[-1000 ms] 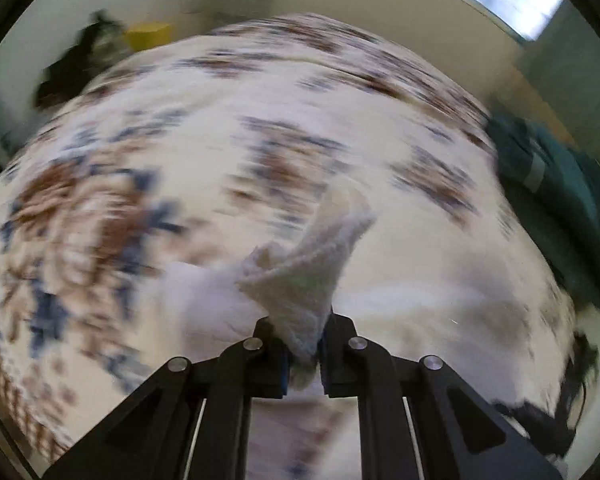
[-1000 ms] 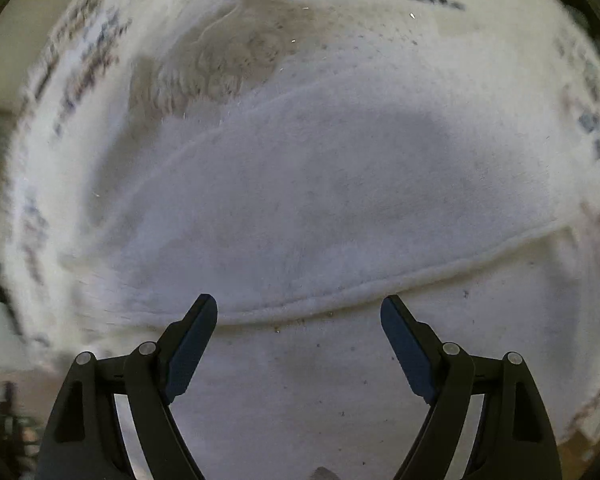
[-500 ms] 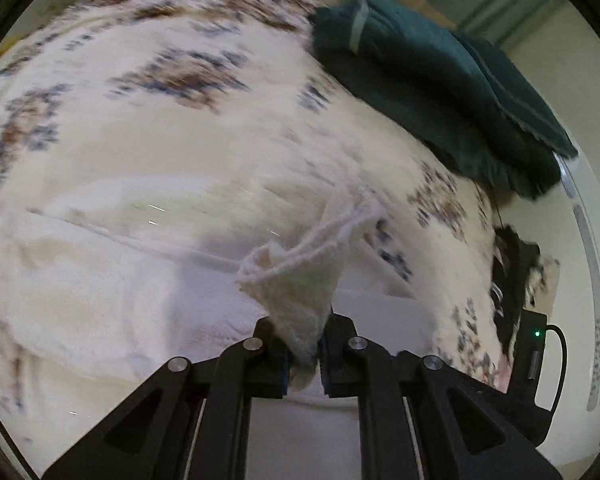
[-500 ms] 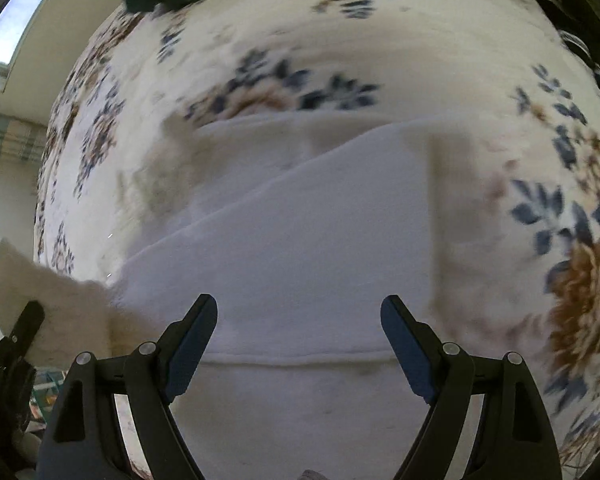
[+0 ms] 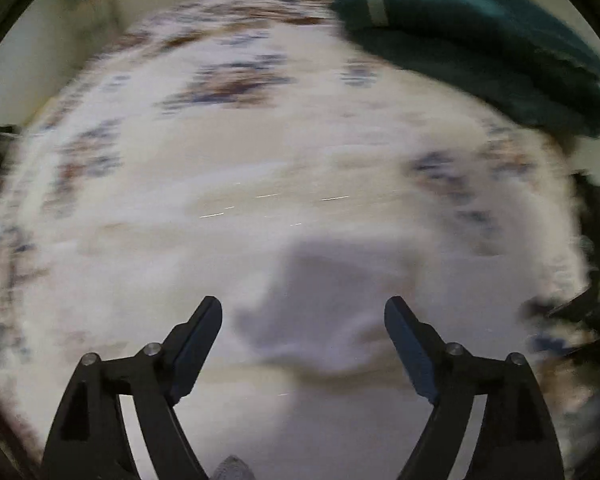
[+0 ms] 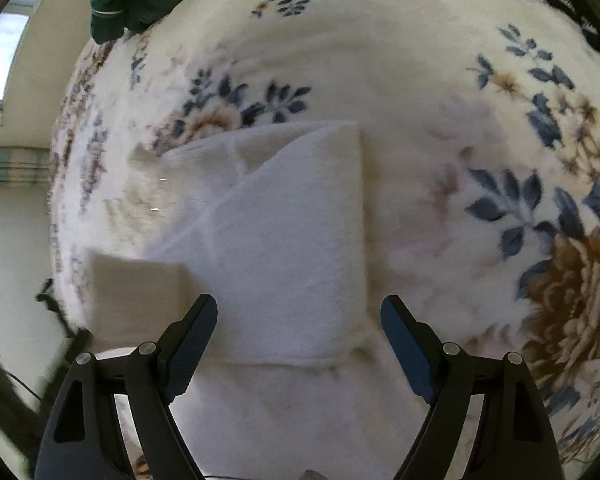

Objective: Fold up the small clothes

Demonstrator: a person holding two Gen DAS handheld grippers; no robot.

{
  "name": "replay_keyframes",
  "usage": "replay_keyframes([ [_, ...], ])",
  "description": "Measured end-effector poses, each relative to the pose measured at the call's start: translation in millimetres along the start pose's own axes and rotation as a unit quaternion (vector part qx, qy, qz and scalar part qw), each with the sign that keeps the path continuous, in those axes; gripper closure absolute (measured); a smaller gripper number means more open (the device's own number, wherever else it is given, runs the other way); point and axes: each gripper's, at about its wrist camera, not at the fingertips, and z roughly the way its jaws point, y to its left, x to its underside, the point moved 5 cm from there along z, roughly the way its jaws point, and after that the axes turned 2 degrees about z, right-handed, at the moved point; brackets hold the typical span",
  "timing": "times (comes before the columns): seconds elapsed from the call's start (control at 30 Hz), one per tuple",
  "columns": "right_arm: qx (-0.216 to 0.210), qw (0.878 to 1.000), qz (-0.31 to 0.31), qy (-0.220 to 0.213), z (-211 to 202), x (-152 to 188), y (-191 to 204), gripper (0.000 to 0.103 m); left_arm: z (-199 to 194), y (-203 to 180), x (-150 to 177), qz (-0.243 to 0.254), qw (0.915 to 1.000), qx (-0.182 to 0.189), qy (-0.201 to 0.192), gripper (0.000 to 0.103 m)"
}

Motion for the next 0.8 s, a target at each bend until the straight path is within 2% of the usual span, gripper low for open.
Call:
replay_keyframes([
  [0.1,-0.037,0.999,-0.006,0.013,2.3,-1.3,21.9,0.017,11.2,54.6,34.9,-0.016,0.9975,-0.065,0.024,0.019],
  [0.17,-0.058,0.998,-0.017,0.028,10.7,-1.1,41.1,0.017,28.9,85.9,63.2,-0.038,0.9929,-0.094,0.062,0.019],
  [0.23,-0.060,0.997,-0.034,0.040,25.3,-1.0,60.3,0.017,44.7,109.9,85.2,-0.061,0.9859,-0.119,0.100,0.019],
  [0.37,-0.027,0.997,-0.038,0.063,69.0,-4.4,84.5,0.017,54.4,137.2,105.9,-0.102,0.9782,-0.136,0.119,0.019],
  [0.43,-0.031,0.997,-0.023,0.073,85.4,-4.2,93.8,0.017,54.3,142.3,104.7,-0.115,0.9772,-0.136,0.116,0.019],
  [0.5,-0.032,0.997,-0.026,0.066,90.0,-3.4,108.6,0.017,49.1,148.8,100.8,-0.125,0.9763,-0.140,0.108,0.019],
  [0.6,0.001,0.997,-0.068,0.029,80.1,1.2,135.3,0.017,44.7,152.3,88.1,-0.127,0.9762,-0.147,0.097,0.019],
  [0.63,0.021,0.996,-0.082,0.021,76.4,3.5,141.4,0.017,43.9,154.3,84.7,-0.128,0.9764,-0.147,0.092,0.019],
  [0.67,0.062,0.994,-0.094,0.014,74.7,6.2,148.2,0.017,43.6,155.2,81.4,-0.128,0.9767,-0.147,0.090,0.019],
  [0.73,0.102,0.989,-0.105,0.019,81.9,8.9,154.7,0.018,44.4,155.8,75.6,-0.128,0.9773,-0.145,0.087,0.019],
  [0.77,0.125,0.986,-0.109,0.032,90.6,10.0,156.4,0.027,45.4,155.5,73.0,-0.127,0.9779,-0.142,0.087,0.019],
  [0.8,0.137,0.984,-0.105,0.047,99.7,11.1,155.2,0.040,45.9,155.3,71.6,-0.125,0.9784,-0.138,0.088,0.019],
])
